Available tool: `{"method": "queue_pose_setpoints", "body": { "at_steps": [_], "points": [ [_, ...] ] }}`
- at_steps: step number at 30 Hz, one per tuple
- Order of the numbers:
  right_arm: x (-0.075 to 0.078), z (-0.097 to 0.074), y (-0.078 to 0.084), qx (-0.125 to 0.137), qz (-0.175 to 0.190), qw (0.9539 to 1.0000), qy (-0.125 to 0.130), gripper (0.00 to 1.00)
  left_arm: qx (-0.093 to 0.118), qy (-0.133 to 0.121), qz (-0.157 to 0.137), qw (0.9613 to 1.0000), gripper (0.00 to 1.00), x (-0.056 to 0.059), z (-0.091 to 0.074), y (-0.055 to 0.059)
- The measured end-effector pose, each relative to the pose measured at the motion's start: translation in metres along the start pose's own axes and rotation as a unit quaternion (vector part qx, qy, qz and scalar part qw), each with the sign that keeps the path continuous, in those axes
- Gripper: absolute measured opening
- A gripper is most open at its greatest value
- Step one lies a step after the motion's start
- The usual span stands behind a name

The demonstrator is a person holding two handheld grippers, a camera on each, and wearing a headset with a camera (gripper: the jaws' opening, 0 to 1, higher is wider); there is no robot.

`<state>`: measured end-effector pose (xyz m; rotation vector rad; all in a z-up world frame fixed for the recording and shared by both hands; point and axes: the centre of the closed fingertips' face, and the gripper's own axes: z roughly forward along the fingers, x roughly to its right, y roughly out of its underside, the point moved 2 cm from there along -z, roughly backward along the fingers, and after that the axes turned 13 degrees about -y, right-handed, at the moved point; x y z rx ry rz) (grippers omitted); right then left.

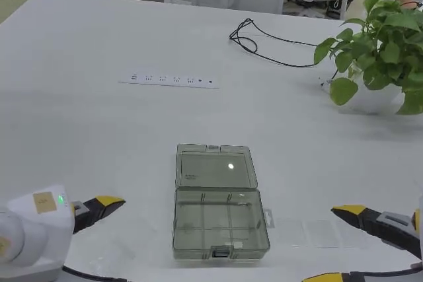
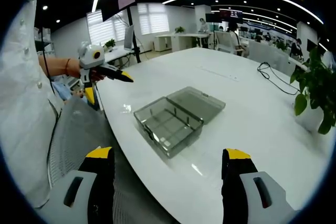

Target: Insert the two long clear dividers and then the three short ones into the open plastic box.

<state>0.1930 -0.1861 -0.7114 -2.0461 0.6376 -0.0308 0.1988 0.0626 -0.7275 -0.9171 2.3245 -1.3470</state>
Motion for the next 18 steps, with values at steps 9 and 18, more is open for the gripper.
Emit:
{"method": "queue_pose_setpoints", "body": {
  "at_steps": [9,18],
  "points": [
    [0.0001,0.0011,-0.0011,0.0,-0.001,1.0,0.0,0.85,-0.001,0.0,-0.002,1.0,1.0,-0.0006,-0.0003,0.0012],
    [-0.0002,0.0018,-0.0019,0.001,-0.001,1.0,0.0,0.84,0.0,0.0,-0.001,1.0,0.99,-0.0015,0.0009,0.0004]
  ]
}}
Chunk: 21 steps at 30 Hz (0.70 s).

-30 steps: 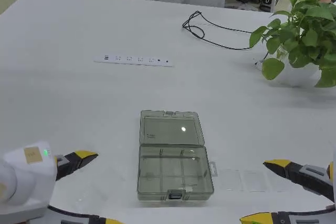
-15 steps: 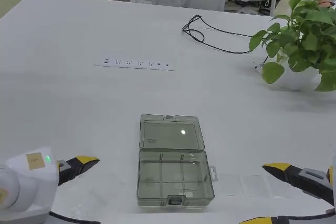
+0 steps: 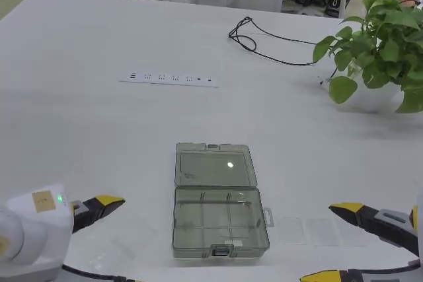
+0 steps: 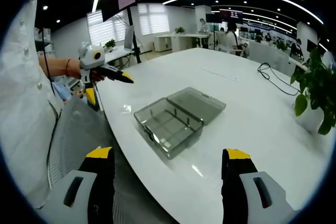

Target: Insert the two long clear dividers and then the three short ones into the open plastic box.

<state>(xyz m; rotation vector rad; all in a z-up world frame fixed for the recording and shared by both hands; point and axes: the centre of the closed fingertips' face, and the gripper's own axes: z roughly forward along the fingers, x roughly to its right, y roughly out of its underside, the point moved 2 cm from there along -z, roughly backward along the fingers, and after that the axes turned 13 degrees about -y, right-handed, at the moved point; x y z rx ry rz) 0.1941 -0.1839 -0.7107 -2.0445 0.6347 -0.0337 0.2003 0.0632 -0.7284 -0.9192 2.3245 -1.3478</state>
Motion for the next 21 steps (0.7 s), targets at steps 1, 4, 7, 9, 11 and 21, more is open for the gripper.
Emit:
{"method": "queue_pose_setpoints", "body": {
  "at_steps": [1,4,7,9,11,21],
  "points": [
    [-0.0001,0.0,-0.0002,0.0,0.0,1.0,0.0,0.84,0.0,0.0,0.0,1.0,0.99,0.0001,0.0001,-0.0001],
    [-0.0004,0.0002,-0.0004,0.001,0.0,1.0,0.0,0.84,-0.001,0.001,0.001,1.0,0.98,0.0003,0.0004,0.0001],
    [-0.0003,0.0003,-0.0001,0.002,0.001,1.0,0.0,0.84,-0.002,0.002,0.0,1.0,0.98,0.0004,0.0007,0.0003],
    [-0.0002,0.0006,0.0004,0.002,0.002,1.0,0.0,0.84,-0.001,0.002,0.001,1.0,0.98,0.0004,0.0009,0.0001],
    [-0.0001,0.0008,0.0009,0.002,0.003,1.0,0.0,0.84,-0.001,0.002,0.0,1.0,0.98,0.0004,0.001,0.0001],
    [-0.0002,0.0015,0.0014,0.003,0.004,1.0,0.0,0.84,-0.004,0.0,-0.001,1.0,0.96,-0.0018,0.001,0.0006]
  ]
}}
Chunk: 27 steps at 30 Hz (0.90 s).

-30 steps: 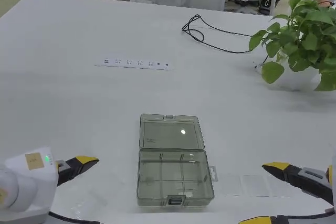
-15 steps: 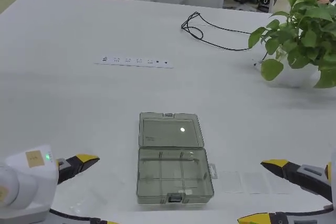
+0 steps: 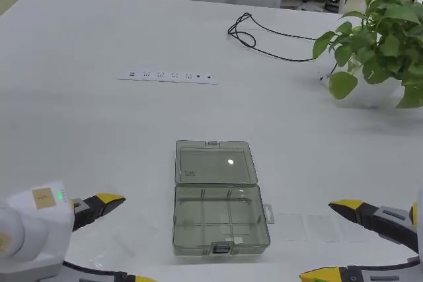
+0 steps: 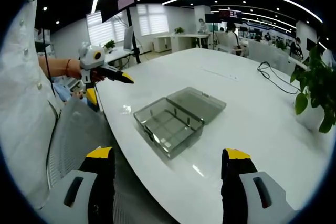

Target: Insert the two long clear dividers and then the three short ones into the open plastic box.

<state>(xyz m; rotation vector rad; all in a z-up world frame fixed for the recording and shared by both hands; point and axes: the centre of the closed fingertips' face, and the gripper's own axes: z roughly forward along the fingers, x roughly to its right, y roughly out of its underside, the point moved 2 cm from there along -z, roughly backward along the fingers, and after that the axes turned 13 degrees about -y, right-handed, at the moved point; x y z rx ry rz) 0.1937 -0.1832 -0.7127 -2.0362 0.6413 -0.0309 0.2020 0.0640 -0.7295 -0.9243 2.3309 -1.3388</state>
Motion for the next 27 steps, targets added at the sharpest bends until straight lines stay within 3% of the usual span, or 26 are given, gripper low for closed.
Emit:
{"method": "queue_pose_setpoints", "body": {
  "at_steps": [15,27],
  "points": [
    [0.0,0.0,-0.001,0.005,0.002,1.0,0.001,0.84,-0.007,-0.026,-0.004,0.9996,0.89,-0.017,-0.006,0.0],
    [0.001,0.0,-0.003,0.01,0.001,0.9999,0.003,0.84,-0.03,-0.079,-0.021,0.9962,0.83,-0.057,-0.017,0.005]
  ]
}}
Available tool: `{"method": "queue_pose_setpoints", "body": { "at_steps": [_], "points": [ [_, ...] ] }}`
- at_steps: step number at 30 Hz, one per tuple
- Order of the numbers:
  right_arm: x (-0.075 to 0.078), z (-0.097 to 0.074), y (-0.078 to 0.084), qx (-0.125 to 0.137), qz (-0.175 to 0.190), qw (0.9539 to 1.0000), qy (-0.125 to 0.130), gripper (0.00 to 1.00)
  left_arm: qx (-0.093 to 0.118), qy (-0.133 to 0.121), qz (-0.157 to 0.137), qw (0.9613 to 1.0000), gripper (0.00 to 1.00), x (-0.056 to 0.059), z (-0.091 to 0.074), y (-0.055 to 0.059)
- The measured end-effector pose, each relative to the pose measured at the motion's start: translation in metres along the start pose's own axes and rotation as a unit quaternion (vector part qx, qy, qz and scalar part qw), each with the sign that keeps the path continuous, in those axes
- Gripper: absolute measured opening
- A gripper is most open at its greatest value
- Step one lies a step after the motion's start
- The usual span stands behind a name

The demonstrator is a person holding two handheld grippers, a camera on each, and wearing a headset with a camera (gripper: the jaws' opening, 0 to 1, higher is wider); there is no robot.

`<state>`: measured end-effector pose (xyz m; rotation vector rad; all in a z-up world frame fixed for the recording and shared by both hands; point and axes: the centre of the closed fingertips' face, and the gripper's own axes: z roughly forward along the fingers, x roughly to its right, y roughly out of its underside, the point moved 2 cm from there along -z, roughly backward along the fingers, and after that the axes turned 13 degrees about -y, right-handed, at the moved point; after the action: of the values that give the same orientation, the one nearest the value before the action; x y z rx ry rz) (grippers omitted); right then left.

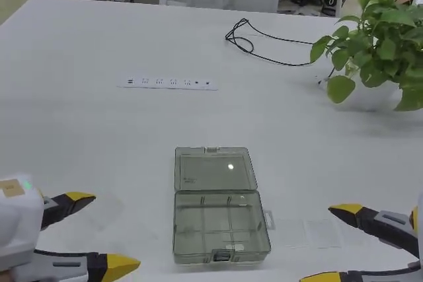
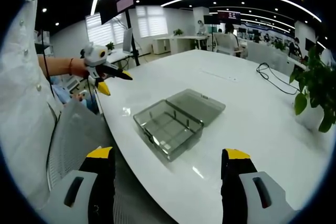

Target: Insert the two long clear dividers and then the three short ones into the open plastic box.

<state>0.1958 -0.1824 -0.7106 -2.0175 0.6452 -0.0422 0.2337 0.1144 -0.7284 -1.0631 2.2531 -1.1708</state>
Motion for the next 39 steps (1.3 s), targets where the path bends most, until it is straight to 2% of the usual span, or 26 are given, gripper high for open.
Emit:
{"method": "queue_pose_setpoints", "body": {
  "at_steps": [4,13,26,32,37,39],
  "points": [
    [0.0,0.0,0.0,0.0,0.001,1.0,0.0,0.83,-0.01,-0.02,-0.002,0.9997,0.8,-0.016,0.0,0.004],
    [0.0,0.001,-0.001,0.001,0.002,1.0,0.0,0.83,-0.039,-0.043,-0.002,0.9983,0.75,-0.038,0.001,0.016],
    [0.0,0.003,-0.001,0.001,0.003,1.0,0.0,0.83,-0.082,-0.069,0.012,0.9942,0.69,-0.059,0.004,0.031],
    [-0.001,0.004,0.001,0.003,0.006,1.0,0.002,0.83,-0.107,-0.077,0.024,0.9909,0.63,-0.067,0.007,0.04],
    [-0.002,0.003,0.002,0.006,0.01,0.9999,0.005,0.83,-0.137,-0.085,0.045,0.9858,0.58,-0.073,0.013,0.051],
    [-0.002,0.003,0.002,0.008,0.012,0.9999,0.006,0.83,-0.142,-0.085,0.047,0.985,0.55,-0.073,0.016,0.053]
  ]
}}
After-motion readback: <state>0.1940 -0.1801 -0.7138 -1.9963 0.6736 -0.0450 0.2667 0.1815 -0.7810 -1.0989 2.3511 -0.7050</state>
